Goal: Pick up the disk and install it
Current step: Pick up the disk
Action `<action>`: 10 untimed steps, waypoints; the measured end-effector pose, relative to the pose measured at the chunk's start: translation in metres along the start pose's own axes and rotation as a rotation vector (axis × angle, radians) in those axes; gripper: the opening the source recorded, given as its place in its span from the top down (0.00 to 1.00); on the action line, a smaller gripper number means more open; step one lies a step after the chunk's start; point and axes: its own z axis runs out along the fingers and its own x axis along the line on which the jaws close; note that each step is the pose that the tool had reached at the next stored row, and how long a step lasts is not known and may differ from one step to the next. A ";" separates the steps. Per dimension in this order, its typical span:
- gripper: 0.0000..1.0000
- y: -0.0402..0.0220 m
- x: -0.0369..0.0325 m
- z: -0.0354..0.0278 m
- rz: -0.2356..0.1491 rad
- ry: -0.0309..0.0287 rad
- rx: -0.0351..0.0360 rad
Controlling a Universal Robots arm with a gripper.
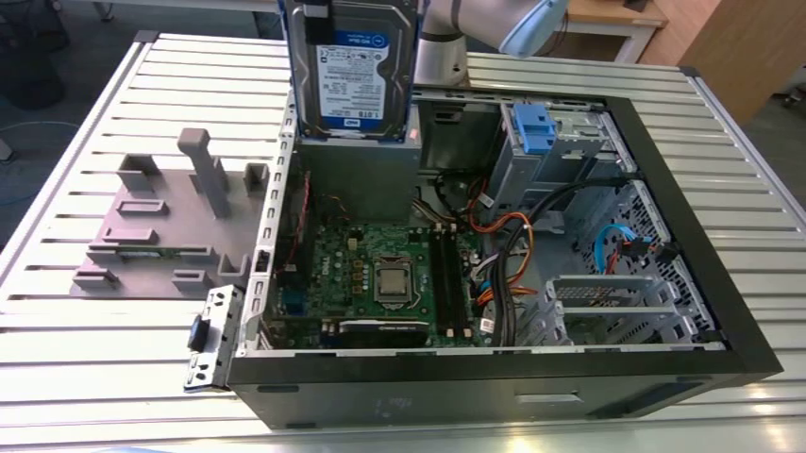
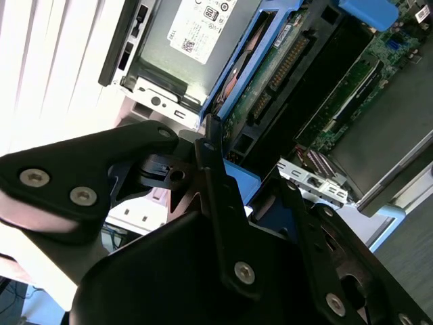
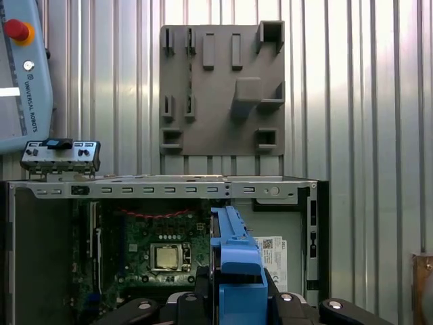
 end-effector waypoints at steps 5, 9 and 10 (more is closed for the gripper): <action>0.63 -0.0007 0.0031 0.0002 0.001 -0.0137 -0.0004; 0.63 -0.0013 0.0044 0.0003 0.001 -0.0138 -0.0004; 0.63 -0.0014 0.0046 0.0002 0.001 -0.0137 -0.0005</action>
